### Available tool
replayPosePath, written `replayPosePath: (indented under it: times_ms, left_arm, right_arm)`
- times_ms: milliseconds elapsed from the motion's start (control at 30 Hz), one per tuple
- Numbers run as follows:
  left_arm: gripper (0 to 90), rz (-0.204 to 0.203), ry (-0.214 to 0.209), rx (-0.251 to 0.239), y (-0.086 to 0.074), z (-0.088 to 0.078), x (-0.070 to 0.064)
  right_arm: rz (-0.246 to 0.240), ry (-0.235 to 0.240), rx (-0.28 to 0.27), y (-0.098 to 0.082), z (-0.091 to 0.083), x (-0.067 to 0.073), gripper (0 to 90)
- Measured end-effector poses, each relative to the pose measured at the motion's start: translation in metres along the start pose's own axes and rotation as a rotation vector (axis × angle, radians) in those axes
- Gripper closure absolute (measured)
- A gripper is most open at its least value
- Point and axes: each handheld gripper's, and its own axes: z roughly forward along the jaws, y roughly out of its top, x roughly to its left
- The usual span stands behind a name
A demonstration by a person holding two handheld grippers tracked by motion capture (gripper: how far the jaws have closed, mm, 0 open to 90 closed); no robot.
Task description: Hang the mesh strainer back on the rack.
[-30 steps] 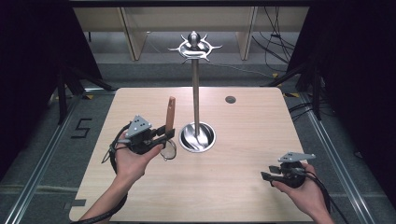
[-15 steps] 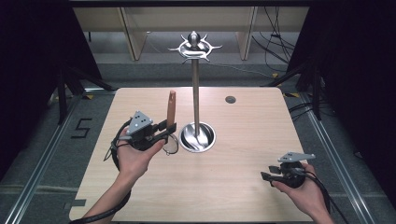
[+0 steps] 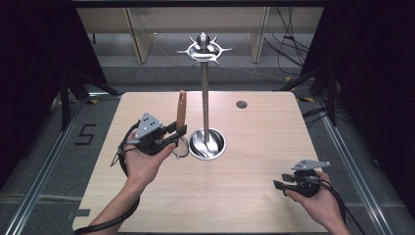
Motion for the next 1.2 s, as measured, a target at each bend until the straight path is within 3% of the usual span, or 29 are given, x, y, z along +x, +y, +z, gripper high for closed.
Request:
replayPosePath:
  times_ms: [100,200,267,367,700,900,933,1200]
  left_arm:
    - [68.4,0.006,-0.001,-0.003,0.003,0.001,-0.001]
    - [68.4,0.006,-0.001,-0.01,0.005,0.001,-0.002]
    - [68.4,0.007,0.0,-0.013,0.006,0.002,-0.003]
    - [68.4,0.014,0.0,-0.016,0.008,0.002,-0.004]
    - [68.4,0.017,-0.002,-0.042,0.017,0.003,-0.01]
    - [68.4,0.025,-0.006,-0.051,0.022,0.004,-0.012]
    - [68.4,0.025,-0.006,-0.051,0.023,0.004,-0.012]
    - [68.4,0.036,-0.006,-0.065,0.031,0.005,-0.013]
  right_arm:
    - [-0.015,-0.01,-0.029,-0.001,0.002,-0.001,54.5]
    - [-0.012,0.005,-0.004,-0.001,0.001,-0.001,54.5]
    - [0.002,-0.005,-0.008,0.0,0.0,0.0,54.5]
    - [-0.019,-0.01,-0.025,-0.001,0.001,-0.001,54.5]
    - [-0.007,0.006,-0.002,-0.001,0.001,-0.001,54.5]
    - [-0.014,0.003,-0.008,-0.001,0.001,-0.001,54.4]
    - [-0.014,-0.01,-0.031,-0.001,0.002,-0.001,54.4]
    - [-0.008,0.003,-0.002,0.0,0.001,-0.001,54.4]
